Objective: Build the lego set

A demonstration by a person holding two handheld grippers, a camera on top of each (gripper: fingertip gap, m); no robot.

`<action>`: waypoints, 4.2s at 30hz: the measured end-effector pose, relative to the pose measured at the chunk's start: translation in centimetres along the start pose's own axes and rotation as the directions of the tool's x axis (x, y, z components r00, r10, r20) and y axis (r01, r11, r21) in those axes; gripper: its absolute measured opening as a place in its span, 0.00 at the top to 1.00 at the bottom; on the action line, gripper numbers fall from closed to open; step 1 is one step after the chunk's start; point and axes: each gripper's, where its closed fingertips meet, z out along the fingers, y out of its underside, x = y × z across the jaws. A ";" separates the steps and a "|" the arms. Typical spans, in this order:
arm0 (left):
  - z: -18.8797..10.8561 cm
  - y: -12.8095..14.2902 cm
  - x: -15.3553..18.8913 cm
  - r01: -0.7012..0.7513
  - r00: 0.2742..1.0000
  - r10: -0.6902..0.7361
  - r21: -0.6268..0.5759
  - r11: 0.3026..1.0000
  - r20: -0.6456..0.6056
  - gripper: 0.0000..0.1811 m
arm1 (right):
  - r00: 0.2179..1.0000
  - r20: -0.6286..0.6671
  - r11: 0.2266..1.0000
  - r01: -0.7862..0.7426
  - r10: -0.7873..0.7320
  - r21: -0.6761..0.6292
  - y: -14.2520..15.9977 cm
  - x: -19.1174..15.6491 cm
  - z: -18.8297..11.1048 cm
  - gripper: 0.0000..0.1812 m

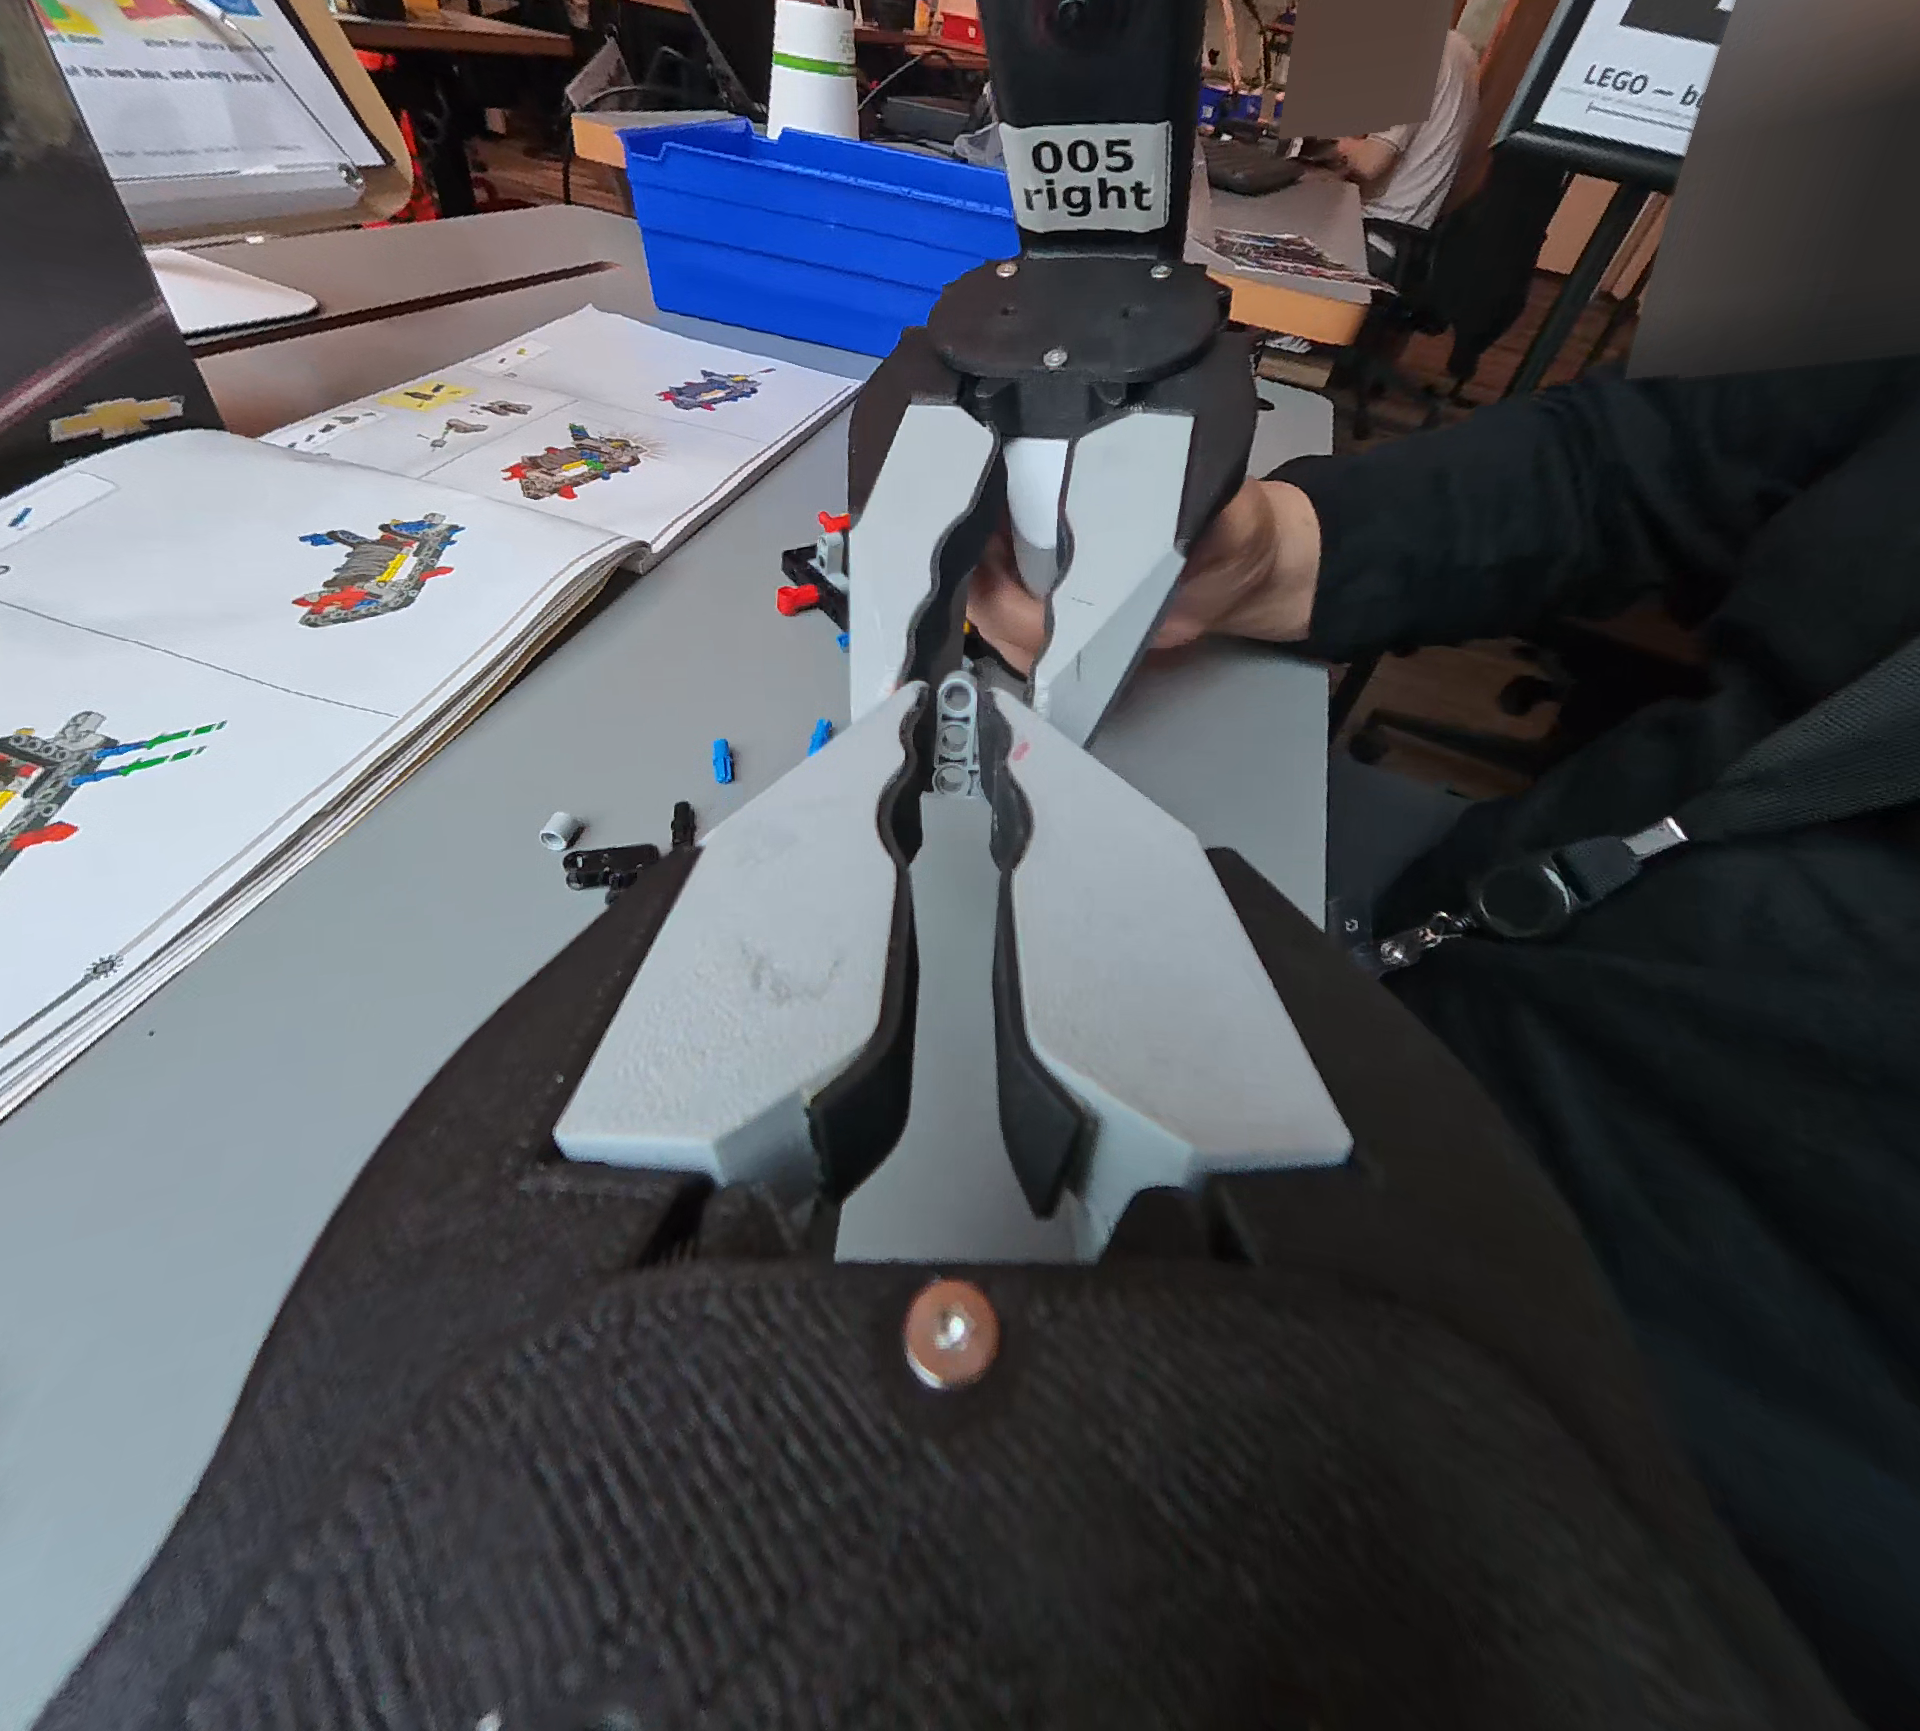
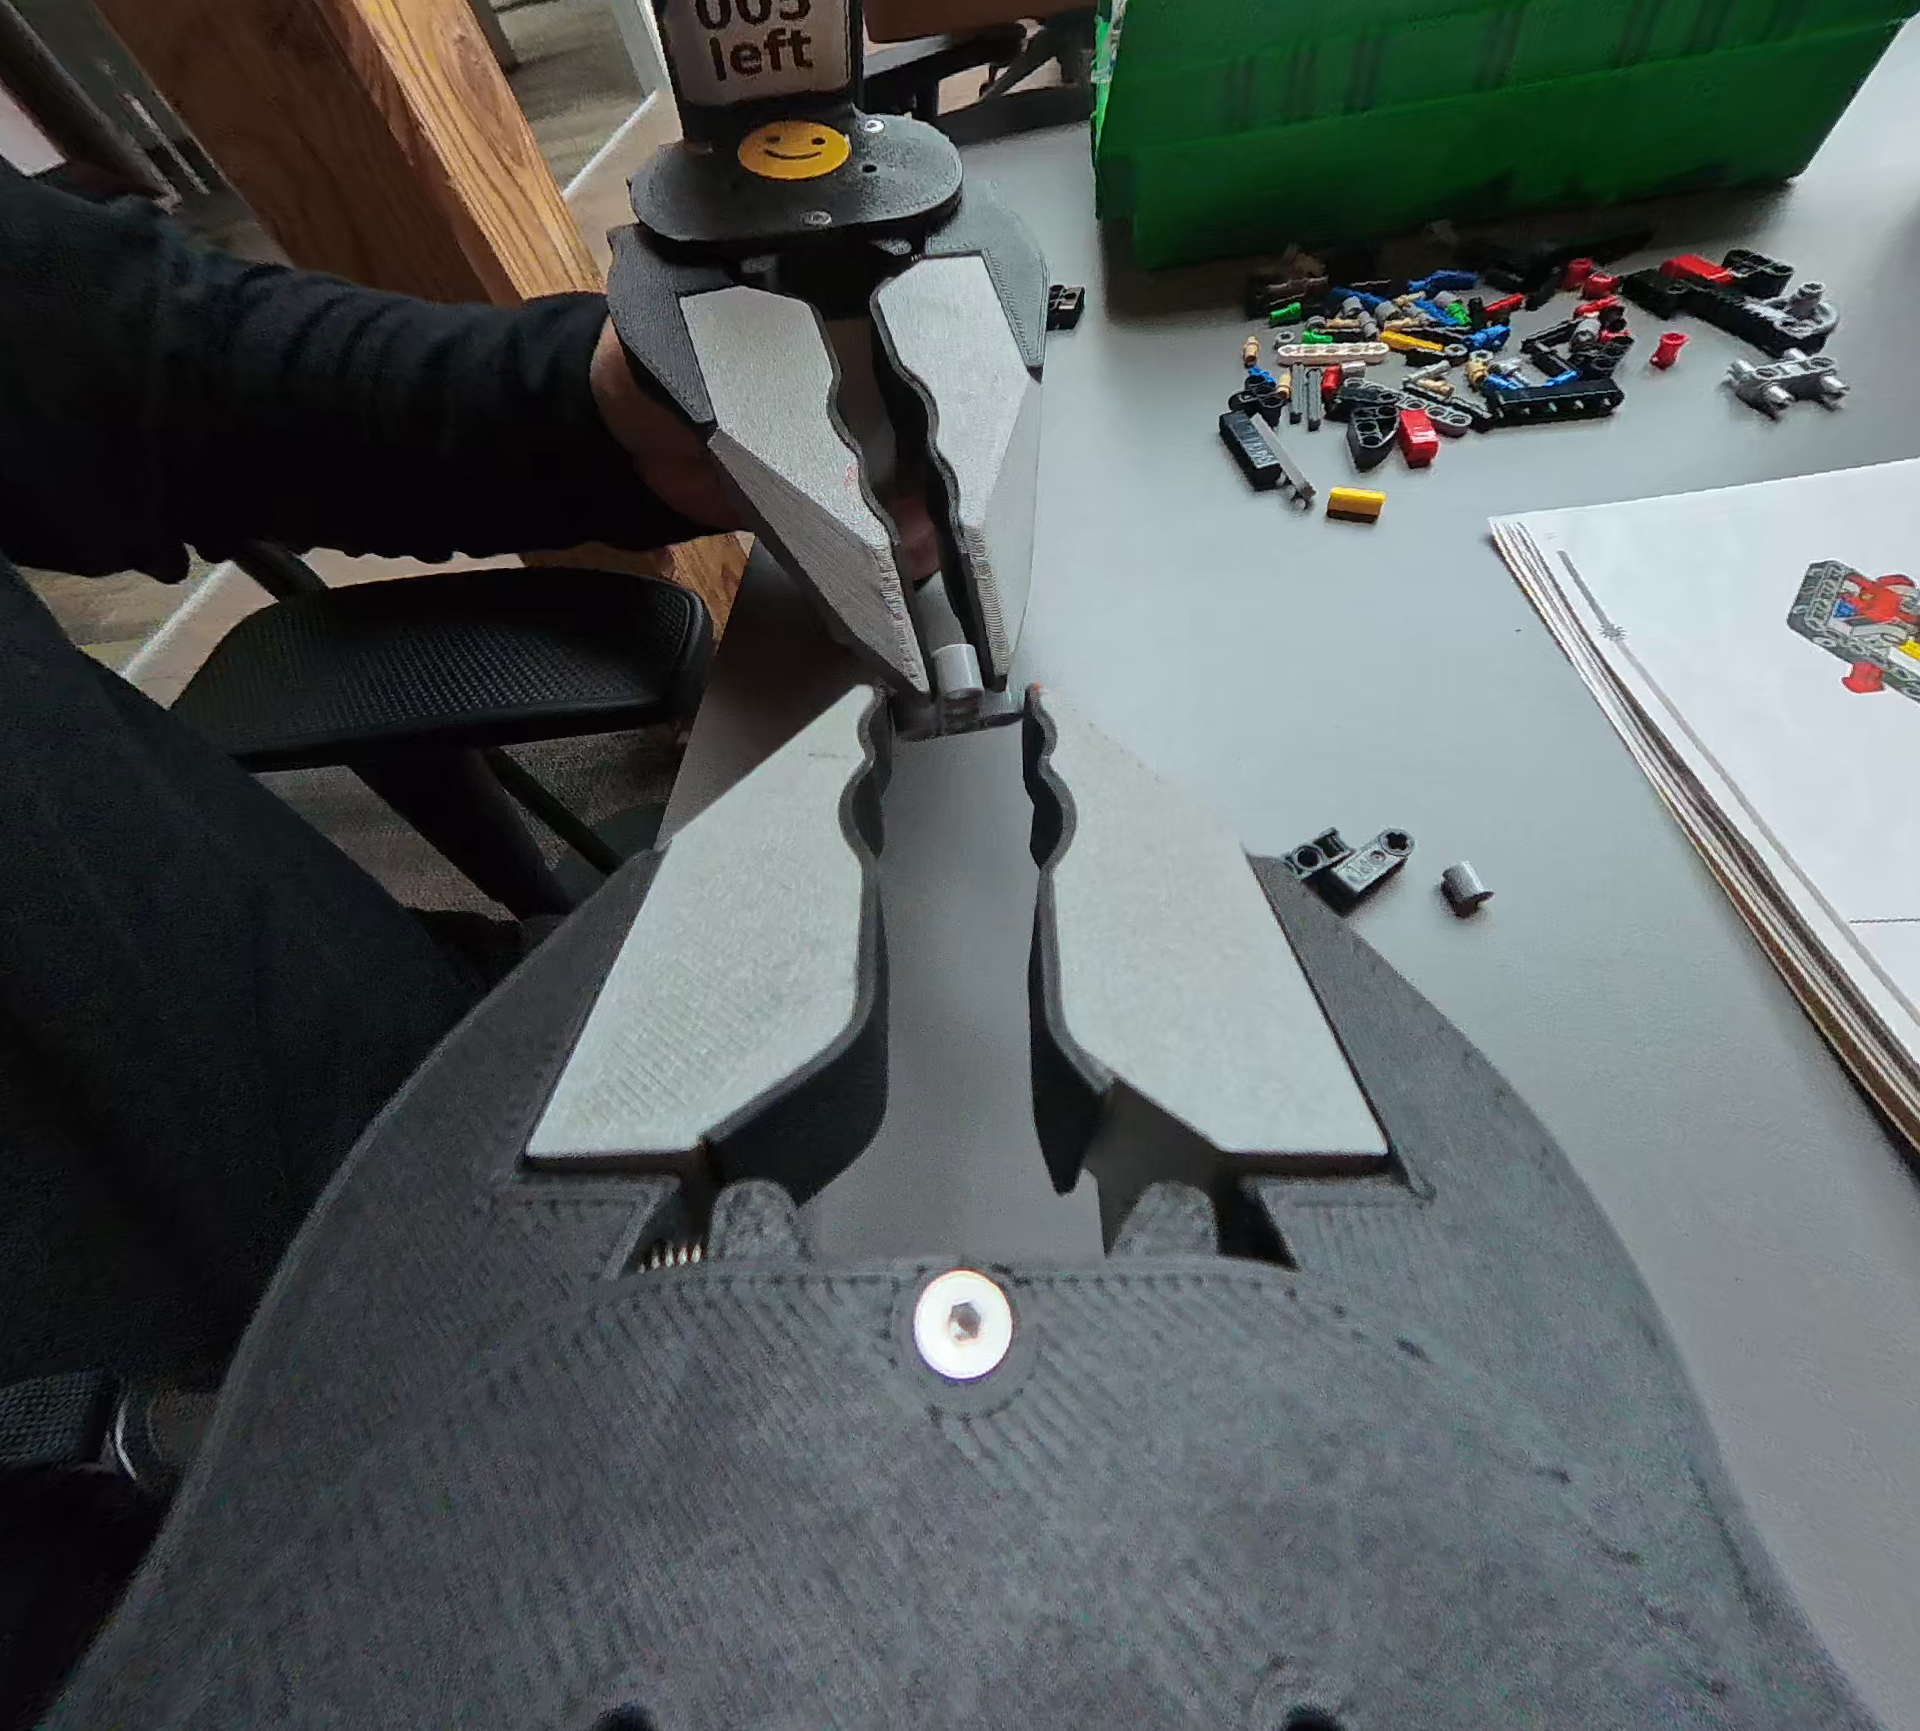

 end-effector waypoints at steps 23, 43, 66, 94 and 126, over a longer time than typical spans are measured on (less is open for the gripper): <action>-0.4 6.0 -1.4 -0.011 1.000 0.002 -0.407 0.913 -0.024 0.96 | 0.996 -0.068 0.961 0.031 -0.051 -0.276 4.8 1.5 2.0 0.88; 0.6 7.7 -2.6 -0.096 0.995 0.083 -0.564 0.820 -0.050 0.97 | 0.958 -0.287 0.950 -0.076 -0.015 -0.304 4.6 6.6 -1.8 0.81; 1.3 7.8 -2.4 -0.061 0.998 0.046 -0.568 0.821 -0.040 0.97 | 0.997 -0.047 0.920 0.042 -0.066 -0.389 7.0 1.7 0.3 0.85; -0.6 3.7 -7.5 -0.140 0.963 0.206 -0.327 0.935 0.176 0.81 | 0.961 -0.273 0.962 -0.123 0.055 -0.243 4.3 2.8 -10.6 0.80; 0.0 5.0 -7.4 -0.104 0.974 0.175 -0.403 0.909 0.145 0.81 | 0.941 0.028 0.683 0.265 -0.338 -0.681 6.6 9.2 -1.2 0.92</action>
